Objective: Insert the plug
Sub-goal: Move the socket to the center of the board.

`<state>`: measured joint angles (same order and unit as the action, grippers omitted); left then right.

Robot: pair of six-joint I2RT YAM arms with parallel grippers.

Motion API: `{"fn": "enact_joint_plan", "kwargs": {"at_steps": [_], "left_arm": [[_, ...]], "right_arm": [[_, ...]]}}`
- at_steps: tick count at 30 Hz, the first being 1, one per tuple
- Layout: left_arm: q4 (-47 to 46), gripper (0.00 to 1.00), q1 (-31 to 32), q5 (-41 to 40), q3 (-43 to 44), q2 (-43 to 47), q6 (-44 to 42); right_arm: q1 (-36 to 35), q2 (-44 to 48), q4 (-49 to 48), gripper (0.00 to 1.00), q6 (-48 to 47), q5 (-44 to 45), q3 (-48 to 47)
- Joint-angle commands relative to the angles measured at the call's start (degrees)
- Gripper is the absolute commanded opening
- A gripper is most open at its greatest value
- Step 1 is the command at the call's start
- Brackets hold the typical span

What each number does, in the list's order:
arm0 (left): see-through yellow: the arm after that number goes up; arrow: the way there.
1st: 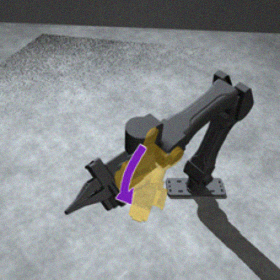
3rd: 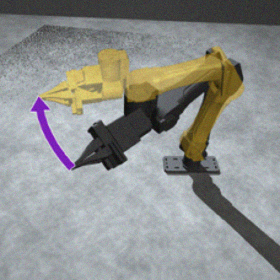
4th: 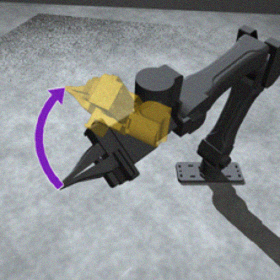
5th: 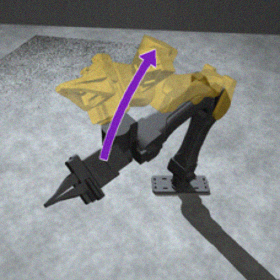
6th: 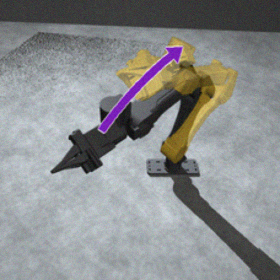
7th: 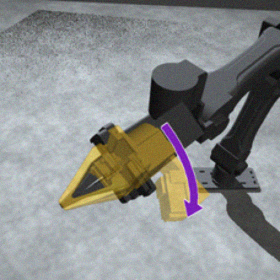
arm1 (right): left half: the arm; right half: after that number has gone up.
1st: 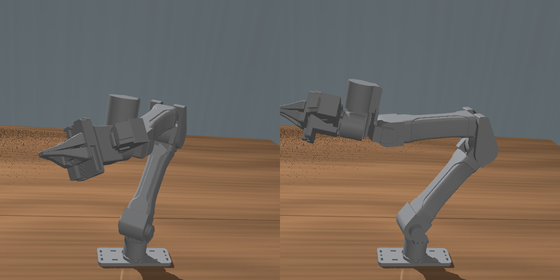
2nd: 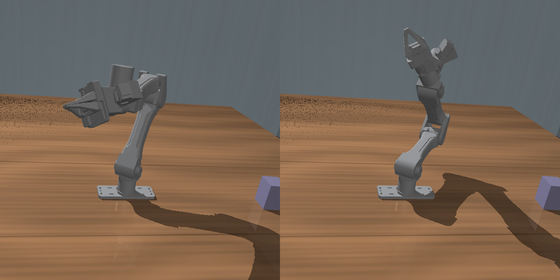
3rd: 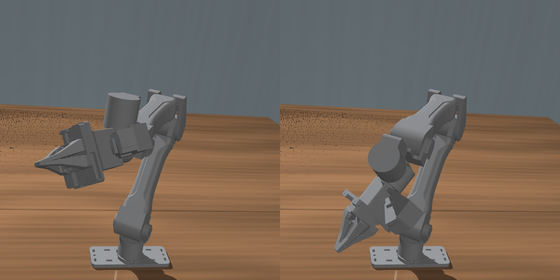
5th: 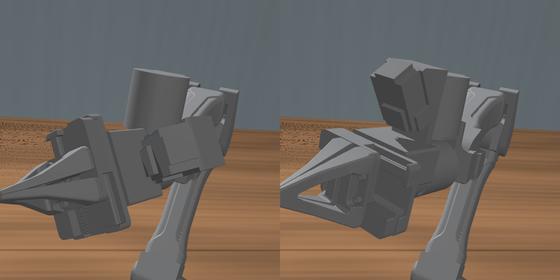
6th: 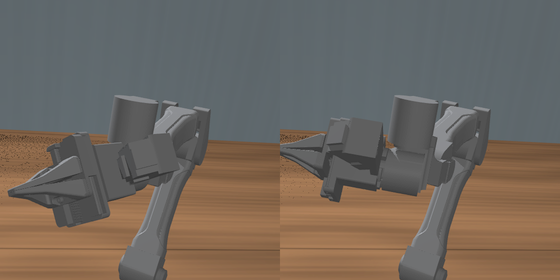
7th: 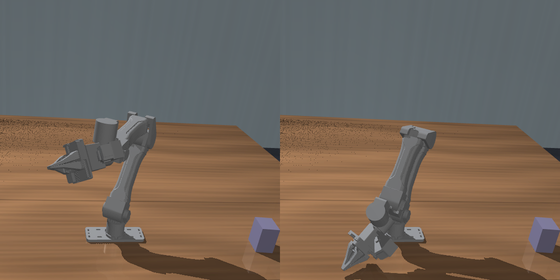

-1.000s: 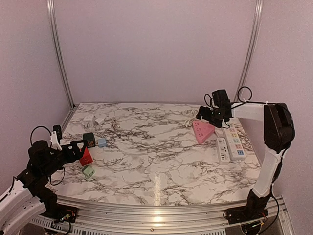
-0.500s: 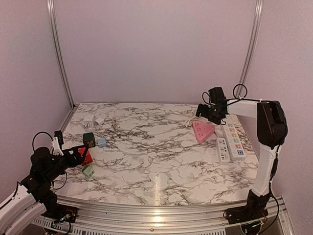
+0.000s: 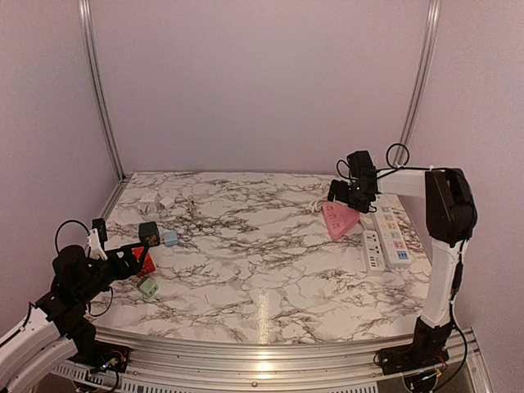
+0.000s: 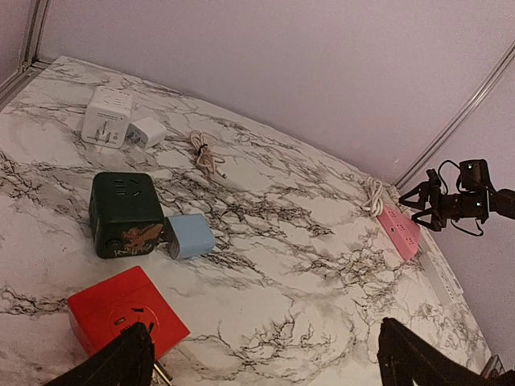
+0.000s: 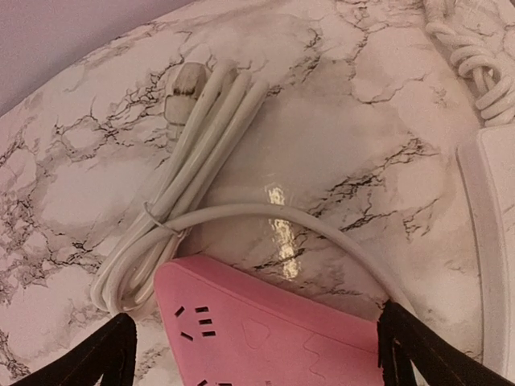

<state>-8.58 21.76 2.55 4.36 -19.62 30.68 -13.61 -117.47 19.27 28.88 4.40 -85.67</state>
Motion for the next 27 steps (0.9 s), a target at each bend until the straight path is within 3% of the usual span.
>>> {"fn": "enact_joint_plan", "kwargs": {"at_steps": [1,13,27], "left_arm": [[-2.03,0.99,0.2,-0.07,-0.58,0.71,-0.09],[-2.21,0.99,0.16,-0.26,-0.65,0.36,-0.11],[-2.32,0.99,0.16,-0.33,-0.68,0.19,-0.09]], "right_arm": [[0.42,-1.71,0.23,0.99,-1.45,-1.24,-0.57],[-0.99,-2.61,2.04,0.96,-9.35,-10.42,0.55],[-9.19,-1.68,3.9,0.93,-15.25,-10.91,2.42]]}}
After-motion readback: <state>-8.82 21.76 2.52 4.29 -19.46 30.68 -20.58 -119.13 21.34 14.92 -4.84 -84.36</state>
